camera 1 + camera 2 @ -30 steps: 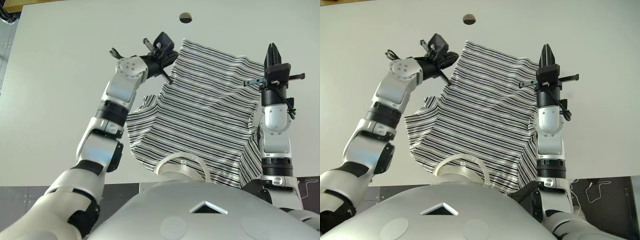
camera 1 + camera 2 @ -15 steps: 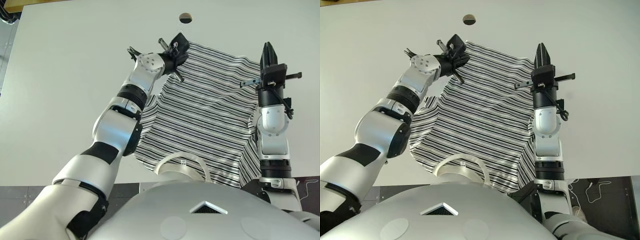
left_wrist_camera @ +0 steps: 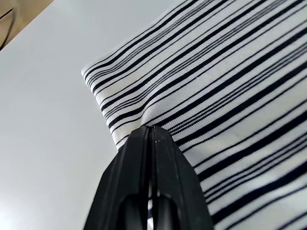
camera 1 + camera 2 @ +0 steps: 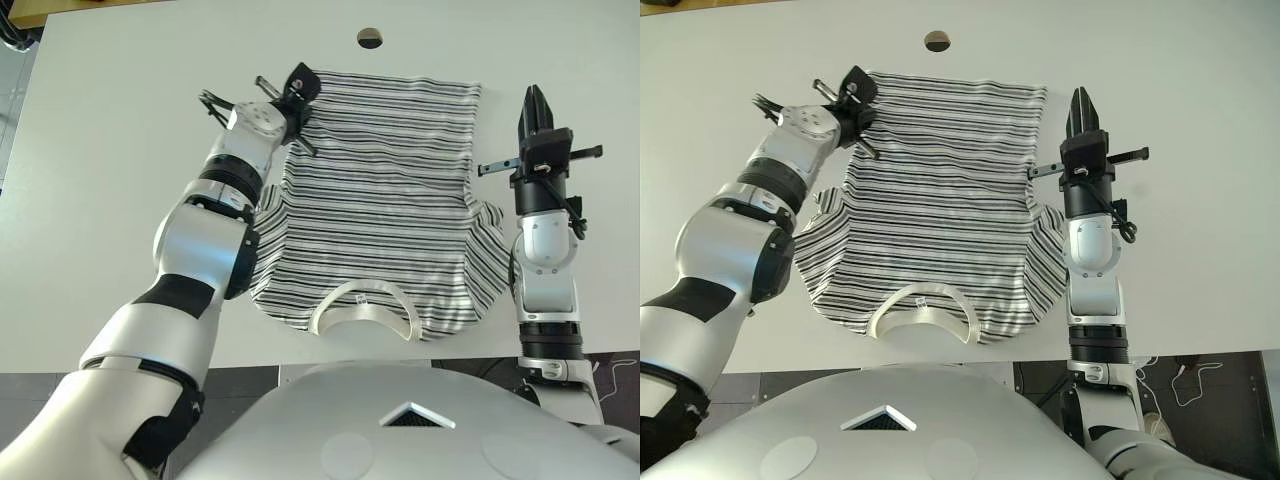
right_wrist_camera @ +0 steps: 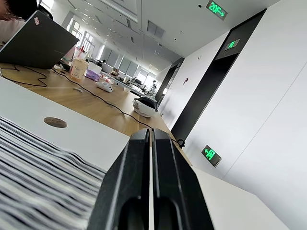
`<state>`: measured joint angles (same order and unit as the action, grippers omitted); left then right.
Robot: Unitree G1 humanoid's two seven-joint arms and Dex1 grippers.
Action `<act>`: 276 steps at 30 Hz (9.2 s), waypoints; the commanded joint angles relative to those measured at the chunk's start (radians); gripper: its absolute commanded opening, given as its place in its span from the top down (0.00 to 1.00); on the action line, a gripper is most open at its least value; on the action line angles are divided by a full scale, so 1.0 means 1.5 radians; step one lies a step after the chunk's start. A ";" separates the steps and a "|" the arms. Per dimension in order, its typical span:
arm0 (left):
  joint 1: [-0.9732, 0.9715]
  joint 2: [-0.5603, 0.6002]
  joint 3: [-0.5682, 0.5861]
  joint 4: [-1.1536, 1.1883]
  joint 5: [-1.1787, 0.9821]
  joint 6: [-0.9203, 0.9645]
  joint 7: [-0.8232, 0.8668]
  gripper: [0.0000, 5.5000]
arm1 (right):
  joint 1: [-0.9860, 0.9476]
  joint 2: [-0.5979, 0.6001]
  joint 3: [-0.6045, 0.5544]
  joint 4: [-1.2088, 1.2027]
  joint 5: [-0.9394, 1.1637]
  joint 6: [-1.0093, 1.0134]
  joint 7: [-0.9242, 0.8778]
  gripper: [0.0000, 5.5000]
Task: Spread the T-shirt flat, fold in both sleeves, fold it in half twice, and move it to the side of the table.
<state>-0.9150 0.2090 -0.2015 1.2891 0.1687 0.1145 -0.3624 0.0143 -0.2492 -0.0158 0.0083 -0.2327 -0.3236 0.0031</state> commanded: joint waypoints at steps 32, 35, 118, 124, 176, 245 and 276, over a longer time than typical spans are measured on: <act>0.519 0.470 0.178 -0.732 -0.378 0.539 -0.519 0.53 | 0.105 0.003 -0.045 -0.100 -0.009 0.045 -0.021 0.98; 0.525 0.490 0.135 -0.693 -0.333 0.497 -0.513 0.53 | 0.105 0.003 -0.048 -0.098 -0.010 0.045 -0.022 0.98; 0.658 0.175 0.165 -1.181 -0.537 0.368 -0.282 0.73 | 0.322 -0.259 -0.116 -0.281 0.124 0.377 0.397 0.72; 0.680 0.164 0.161 -1.185 -0.536 0.331 -0.274 0.73 | 0.325 -0.248 -0.077 -0.273 0.179 0.454 0.445 0.72; 0.693 0.177 0.108 -1.113 -0.452 0.225 -0.261 0.98 | 0.208 -0.234 0.211 -0.363 0.065 0.398 0.430 0.98; 0.845 0.511 0.006 -1.190 -0.210 -0.120 -0.516 0.98 | 0.396 -0.449 0.136 -0.478 0.051 0.247 0.589 0.98; 0.349 0.157 0.065 -0.793 -0.293 0.274 -0.154 0.82 | -0.293 -0.084 0.132 0.243 0.203 0.265 0.451 0.86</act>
<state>-0.3785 0.4531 -0.0820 0.0742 -0.3092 0.5377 -0.6105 -0.3982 -0.3978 0.1569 0.3342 0.0965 0.0896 0.6652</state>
